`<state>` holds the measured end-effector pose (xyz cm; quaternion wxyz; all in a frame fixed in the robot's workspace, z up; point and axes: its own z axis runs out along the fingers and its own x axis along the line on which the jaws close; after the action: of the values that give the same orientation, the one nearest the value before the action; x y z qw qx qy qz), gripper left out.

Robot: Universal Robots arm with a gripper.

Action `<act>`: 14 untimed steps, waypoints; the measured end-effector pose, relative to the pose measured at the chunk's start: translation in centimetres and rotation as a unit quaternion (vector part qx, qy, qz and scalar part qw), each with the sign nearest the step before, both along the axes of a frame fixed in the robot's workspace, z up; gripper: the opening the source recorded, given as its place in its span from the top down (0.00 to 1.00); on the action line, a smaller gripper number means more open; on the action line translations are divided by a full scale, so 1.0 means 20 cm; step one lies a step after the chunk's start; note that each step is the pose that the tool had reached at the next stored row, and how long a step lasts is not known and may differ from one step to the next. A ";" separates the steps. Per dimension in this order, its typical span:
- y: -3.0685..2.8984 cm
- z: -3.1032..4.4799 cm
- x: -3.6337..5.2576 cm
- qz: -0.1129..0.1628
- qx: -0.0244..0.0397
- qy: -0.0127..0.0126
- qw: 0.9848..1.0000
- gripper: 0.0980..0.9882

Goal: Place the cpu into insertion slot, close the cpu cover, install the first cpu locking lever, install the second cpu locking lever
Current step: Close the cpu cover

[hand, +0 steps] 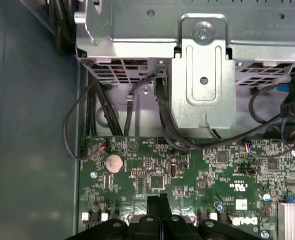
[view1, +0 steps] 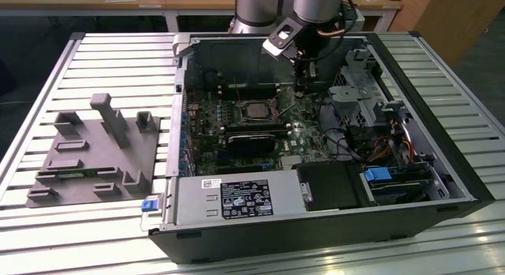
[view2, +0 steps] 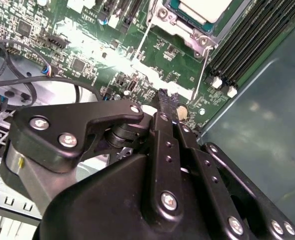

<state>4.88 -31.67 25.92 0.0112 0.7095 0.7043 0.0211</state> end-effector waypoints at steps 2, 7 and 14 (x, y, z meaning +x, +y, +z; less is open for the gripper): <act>0.001 -0.004 0.011 0.000 0.000 0.000 1.000 0.99; 0.002 -0.018 0.035 0.000 0.000 0.001 1.000 0.99; 0.002 -0.058 0.039 0.000 0.000 0.002 1.000 0.99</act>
<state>5.66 -31.63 24.76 0.0101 0.7097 0.7042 0.0199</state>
